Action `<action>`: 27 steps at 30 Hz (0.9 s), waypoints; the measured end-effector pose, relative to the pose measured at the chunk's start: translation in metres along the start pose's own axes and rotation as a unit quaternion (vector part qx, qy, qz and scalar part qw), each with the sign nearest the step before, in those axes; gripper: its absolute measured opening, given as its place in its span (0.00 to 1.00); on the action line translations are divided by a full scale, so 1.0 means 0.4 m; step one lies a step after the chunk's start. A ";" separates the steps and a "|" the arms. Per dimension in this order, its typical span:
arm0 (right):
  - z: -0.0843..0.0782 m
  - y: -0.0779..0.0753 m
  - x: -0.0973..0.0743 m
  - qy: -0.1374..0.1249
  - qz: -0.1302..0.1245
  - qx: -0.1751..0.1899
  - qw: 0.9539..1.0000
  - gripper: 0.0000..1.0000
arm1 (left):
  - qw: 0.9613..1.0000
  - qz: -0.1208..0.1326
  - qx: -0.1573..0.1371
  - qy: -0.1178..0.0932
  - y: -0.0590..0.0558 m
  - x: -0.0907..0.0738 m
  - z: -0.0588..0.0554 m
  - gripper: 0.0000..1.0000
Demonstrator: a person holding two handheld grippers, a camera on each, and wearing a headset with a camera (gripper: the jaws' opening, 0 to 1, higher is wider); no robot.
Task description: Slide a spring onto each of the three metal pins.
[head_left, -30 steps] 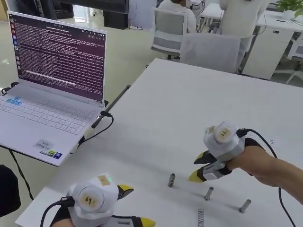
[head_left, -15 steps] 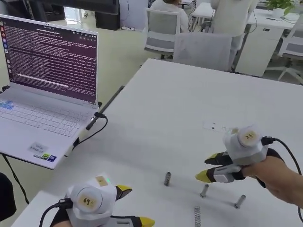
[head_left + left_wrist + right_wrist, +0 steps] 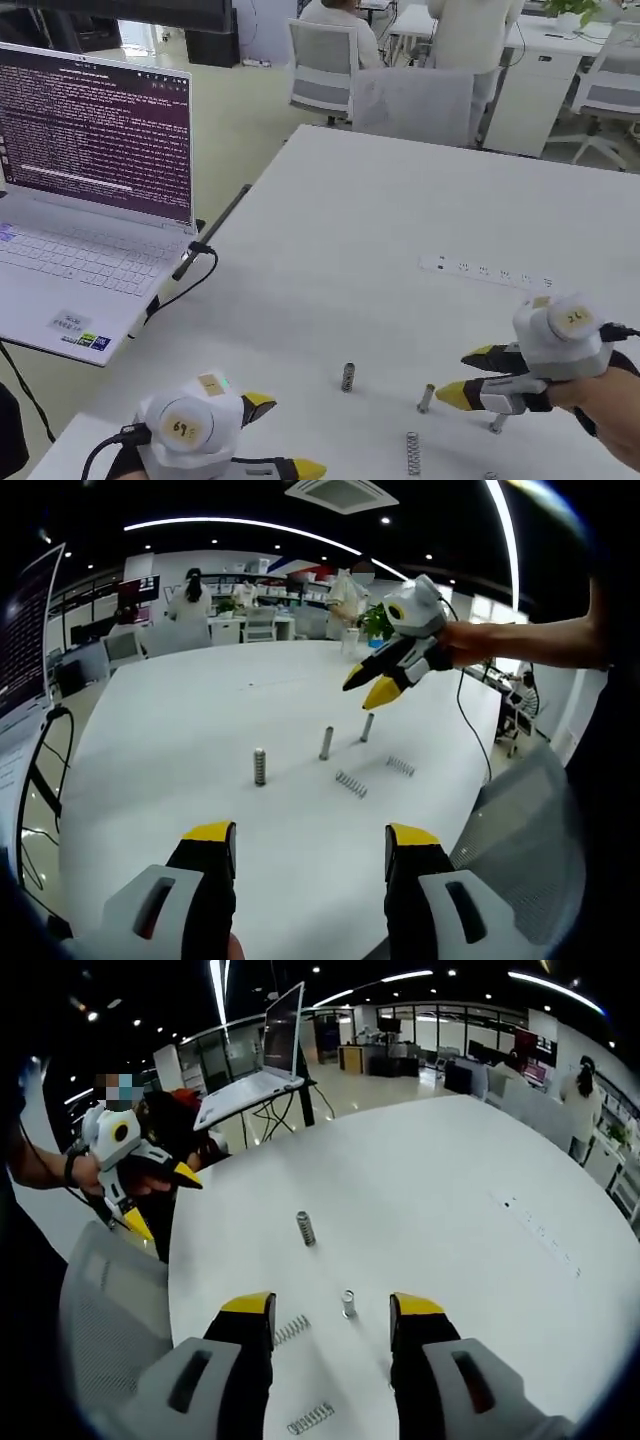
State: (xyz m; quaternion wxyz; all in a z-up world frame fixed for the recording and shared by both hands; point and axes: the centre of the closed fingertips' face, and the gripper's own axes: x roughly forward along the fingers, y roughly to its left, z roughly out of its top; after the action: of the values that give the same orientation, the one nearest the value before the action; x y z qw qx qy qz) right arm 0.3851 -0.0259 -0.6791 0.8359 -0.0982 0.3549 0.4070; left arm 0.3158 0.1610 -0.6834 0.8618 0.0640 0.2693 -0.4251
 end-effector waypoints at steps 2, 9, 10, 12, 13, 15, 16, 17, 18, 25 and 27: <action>-0.007 -0.005 -0.019 -0.010 -0.007 0.011 1.000 0.45 | 1.000 -0.001 0.001 0.000 -0.001 0.002 0.002 0.55; -0.050 -0.012 -0.076 -0.027 -0.029 0.038 0.999 0.49 | 1.000 -0.008 0.003 0.003 -0.011 0.015 0.003 0.55; -0.055 -0.011 -0.082 -0.028 -0.030 0.041 0.998 0.49 | 1.000 -0.009 0.004 0.004 -0.013 0.017 0.004 0.56; -0.070 -0.008 -0.096 -0.031 -0.034 0.047 0.998 0.50 | 1.000 -0.012 0.005 0.004 -0.018 0.021 0.005 0.55; -0.078 -0.006 -0.101 -0.031 -0.036 0.051 0.998 0.50 | 1.000 -0.013 0.006 0.004 -0.019 0.023 0.006 0.55; -0.099 0.000 -0.115 -0.027 -0.041 0.055 0.997 0.50 | 1.000 -0.015 0.006 0.005 -0.021 0.027 0.007 0.55; -0.106 0.000 -0.119 -0.026 -0.043 0.055 0.997 0.51 | 1.000 -0.015 0.007 0.005 -0.022 0.028 0.007 0.55; -0.113 0.000 -0.124 -0.025 -0.045 0.058 0.997 0.51 | 1.000 -0.016 0.007 0.005 -0.022 0.029 0.007 0.55; -0.122 0.001 -0.131 -0.027 -0.048 0.065 0.996 0.51 | 1.000 -0.016 0.007 0.005 -0.023 0.030 0.009 0.55; -0.163 0.022 -0.167 -0.039 -0.059 0.088 0.994 0.53 | 1.000 -0.017 0.005 0.005 -0.027 0.036 0.010 0.56; -0.176 0.030 -0.176 -0.042 -0.061 0.094 0.993 0.53 | 1.000 -0.018 0.006 0.006 -0.030 0.037 0.009 0.56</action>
State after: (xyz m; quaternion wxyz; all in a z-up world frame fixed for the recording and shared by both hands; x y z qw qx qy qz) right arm 0.3108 -0.0930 -0.6817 0.8788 -0.0233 0.3496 0.3240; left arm 0.3155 0.1418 -0.6864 0.8517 0.0667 0.2735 -0.4419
